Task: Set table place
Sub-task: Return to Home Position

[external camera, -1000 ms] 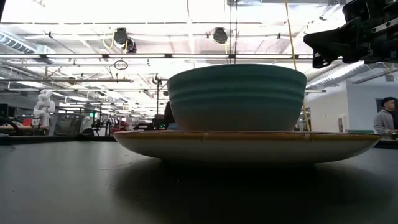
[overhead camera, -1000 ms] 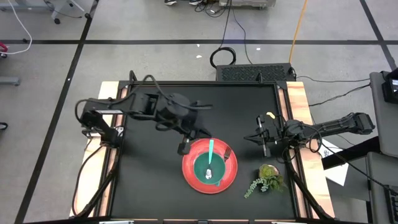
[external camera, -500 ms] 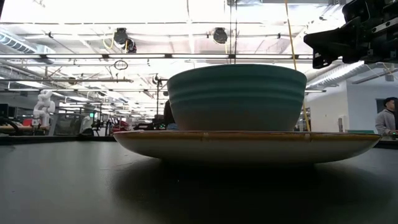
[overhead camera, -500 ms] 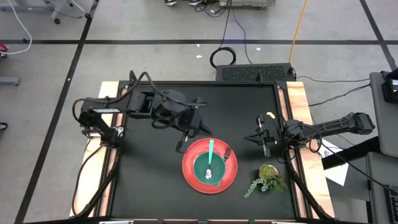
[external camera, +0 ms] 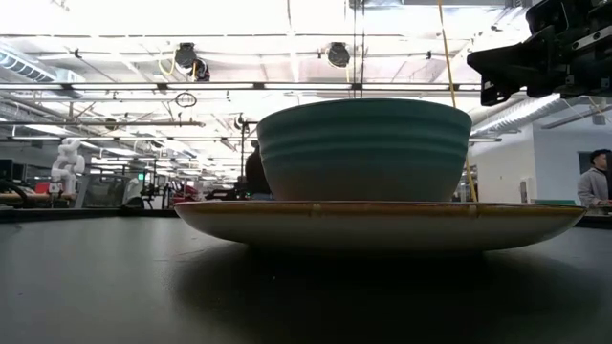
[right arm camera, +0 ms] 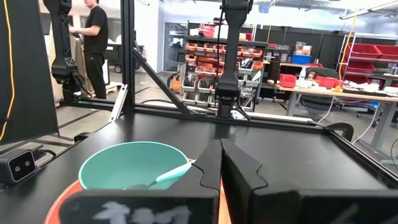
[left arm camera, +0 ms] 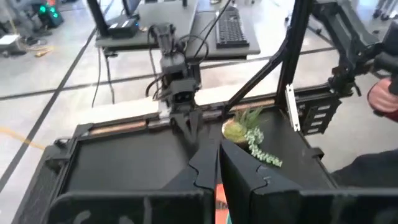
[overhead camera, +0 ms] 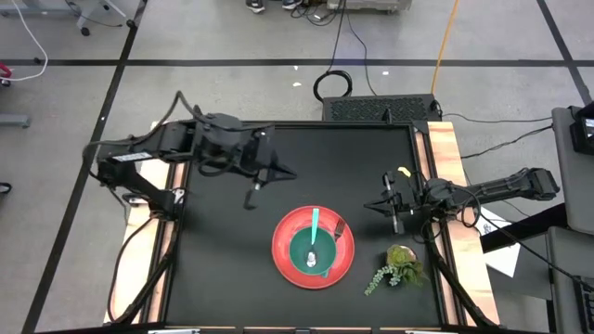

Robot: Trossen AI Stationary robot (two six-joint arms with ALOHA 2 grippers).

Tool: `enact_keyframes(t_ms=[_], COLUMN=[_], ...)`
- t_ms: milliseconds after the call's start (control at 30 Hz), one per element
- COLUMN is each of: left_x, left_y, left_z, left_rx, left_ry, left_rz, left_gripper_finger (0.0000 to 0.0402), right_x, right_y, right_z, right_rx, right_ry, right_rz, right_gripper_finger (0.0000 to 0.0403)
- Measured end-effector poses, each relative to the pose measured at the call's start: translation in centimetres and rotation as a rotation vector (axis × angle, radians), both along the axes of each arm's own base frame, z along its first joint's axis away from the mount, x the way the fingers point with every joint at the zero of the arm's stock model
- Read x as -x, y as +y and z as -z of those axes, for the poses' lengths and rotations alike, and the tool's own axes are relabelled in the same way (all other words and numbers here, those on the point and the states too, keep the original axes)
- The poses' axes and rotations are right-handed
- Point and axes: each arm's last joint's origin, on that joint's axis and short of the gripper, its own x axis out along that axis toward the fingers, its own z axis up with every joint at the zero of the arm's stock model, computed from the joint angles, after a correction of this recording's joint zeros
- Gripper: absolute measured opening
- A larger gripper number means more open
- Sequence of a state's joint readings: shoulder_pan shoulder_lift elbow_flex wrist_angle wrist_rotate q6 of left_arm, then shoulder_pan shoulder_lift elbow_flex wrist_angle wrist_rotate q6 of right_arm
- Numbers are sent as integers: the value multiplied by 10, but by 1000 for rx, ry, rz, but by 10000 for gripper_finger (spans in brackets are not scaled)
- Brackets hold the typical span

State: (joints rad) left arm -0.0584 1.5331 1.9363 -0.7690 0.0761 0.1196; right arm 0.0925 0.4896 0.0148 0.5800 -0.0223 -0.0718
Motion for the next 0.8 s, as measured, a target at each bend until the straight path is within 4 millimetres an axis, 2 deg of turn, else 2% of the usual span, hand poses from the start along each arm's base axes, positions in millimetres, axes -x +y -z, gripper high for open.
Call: enact_keyframes(t_ms=[300,600,800], left_x=[44,70,86], left_y=[6,11,11], left_z=[14,44,48], left_rx=[33,64,68], left_ry=[-32,-105,-145], left_rz=[-24,-48,-44], left_gripper_finger=[24,24,24], right_x=[0,0,-1], right_y=[0,0,0], right_z=[-1,-1,-1], right_rx=[-1,-9,-9], right_ry=[-8,-14,-9], right_rz=[0,-1,-1], right_gripper_finger=[0,0,0])
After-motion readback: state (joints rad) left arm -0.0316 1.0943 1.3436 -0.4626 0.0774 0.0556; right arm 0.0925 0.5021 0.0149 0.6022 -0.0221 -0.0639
